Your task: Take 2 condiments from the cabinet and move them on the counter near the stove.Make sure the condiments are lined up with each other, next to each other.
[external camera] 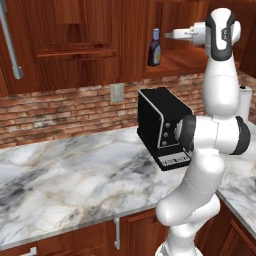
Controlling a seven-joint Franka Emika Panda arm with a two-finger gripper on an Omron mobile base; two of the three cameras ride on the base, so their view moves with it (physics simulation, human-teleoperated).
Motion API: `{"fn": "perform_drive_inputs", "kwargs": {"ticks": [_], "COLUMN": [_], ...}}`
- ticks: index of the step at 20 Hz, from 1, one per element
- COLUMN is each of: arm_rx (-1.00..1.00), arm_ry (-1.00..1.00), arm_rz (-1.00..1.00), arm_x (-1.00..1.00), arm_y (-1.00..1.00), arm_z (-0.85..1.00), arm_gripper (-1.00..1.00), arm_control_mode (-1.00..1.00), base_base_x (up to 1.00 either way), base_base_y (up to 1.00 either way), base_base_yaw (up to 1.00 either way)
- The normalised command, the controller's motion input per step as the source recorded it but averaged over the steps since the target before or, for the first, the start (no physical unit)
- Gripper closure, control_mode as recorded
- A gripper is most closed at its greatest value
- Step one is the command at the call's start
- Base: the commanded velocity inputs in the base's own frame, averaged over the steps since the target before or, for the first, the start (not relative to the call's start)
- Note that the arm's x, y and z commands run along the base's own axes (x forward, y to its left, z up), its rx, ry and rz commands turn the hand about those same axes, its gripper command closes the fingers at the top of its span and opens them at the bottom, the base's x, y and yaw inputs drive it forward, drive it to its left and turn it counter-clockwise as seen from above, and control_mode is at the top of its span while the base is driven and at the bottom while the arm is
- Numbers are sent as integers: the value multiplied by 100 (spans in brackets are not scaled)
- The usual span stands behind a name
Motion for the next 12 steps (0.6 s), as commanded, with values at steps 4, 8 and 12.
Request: {"fn": "perform_drive_inputs", "kwargs": {"ticks": [4,8,12], "arm_rx": [0,0,0], "arm_ry": [0,0,0], "arm_rz": [0,0,0], "arm_x": [-3,0,0], "arm_y": [13,8,1], "arm_z": [0,0,0], "arm_gripper": [-100,-100,-100], "arm_control_mode": [-100,-100,-100], "base_base_x": [0,0,0], "base_base_y": [0,0,0], "base_base_yaw": [0,0,0]}}
